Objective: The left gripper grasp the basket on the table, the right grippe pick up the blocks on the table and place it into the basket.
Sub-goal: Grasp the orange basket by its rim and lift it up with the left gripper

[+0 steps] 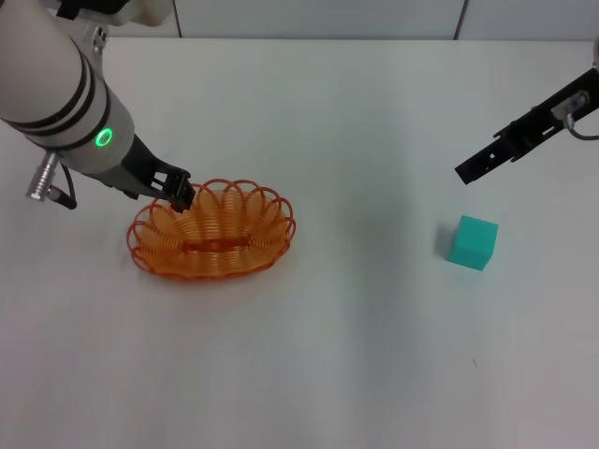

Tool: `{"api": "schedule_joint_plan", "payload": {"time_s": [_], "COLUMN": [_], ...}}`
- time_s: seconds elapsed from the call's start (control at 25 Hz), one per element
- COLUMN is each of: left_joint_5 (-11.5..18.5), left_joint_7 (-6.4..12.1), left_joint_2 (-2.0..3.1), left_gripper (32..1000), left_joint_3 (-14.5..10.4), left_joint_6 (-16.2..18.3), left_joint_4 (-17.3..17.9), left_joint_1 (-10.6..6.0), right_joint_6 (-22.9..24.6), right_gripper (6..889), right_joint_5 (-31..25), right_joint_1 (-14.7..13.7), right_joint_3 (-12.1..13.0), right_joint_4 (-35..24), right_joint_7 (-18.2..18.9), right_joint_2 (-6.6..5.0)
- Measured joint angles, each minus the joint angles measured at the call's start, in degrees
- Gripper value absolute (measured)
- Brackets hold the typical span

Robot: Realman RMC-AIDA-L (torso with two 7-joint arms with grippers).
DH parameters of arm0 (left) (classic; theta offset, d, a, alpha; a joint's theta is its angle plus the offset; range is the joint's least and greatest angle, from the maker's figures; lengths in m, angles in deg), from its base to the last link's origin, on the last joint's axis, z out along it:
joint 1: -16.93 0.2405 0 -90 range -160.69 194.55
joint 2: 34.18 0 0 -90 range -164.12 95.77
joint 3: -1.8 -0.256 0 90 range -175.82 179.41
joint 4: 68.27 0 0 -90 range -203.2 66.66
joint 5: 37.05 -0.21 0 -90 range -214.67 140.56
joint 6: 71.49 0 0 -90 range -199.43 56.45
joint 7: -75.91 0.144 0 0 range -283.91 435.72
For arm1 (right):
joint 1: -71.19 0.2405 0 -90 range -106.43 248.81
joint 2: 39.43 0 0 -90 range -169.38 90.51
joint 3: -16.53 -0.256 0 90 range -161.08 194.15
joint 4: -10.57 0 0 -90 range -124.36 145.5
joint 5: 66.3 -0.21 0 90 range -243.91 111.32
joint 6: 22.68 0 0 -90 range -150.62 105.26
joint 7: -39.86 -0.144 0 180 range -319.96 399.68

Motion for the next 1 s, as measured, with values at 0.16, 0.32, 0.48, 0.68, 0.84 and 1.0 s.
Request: {"api": "schedule_joint_plan", "payload": {"time_s": [0.16,0.32,0.48,0.68,0.84,1.0], "left_joint_5": [0.0,0.0,0.0,0.0,0.0,0.0], "left_joint_7": [0.0,0.0,0.0,0.0,0.0,0.0], "left_joint_2": [0.0,0.0,0.0,0.0,0.0,0.0], "left_gripper": [554,554,554,554,554,555], "left_joint_3": [-0.06,-0.06,-0.06,-0.06,-0.06,-0.06], "left_joint_6": [-0.05,-0.07,-0.08,-0.08,-0.08,-0.08], "left_joint_4": [-0.02,-0.03,-0.03,-0.03,-0.03,0.03], "left_joint_1": [0.0,0.0,0.0,0.0,0.0,0.0], "right_joint_6": [-0.04,-0.07,-0.09,-0.09,-0.09,-0.09], "right_gripper": [847,847,847,847,848,848], "right_joint_5": [0.0,0.0,0.0,0.0,-0.04,-0.05], "right_joint_1": [0.08,0.07,0.02,-0.07,-0.08,-0.08], "right_joint_3": [0.0,0.0,0.0,-0.07,-0.05,-0.03], "right_joint_4": [0.0,0.0,0.05,0.08,0.09,0.09], "right_joint_7": [0.0,0.0,0.03,0.14,0.16,0.17], "right_joint_2": [0.0,0.0,0.0,0.0,0.0,0.0]}}
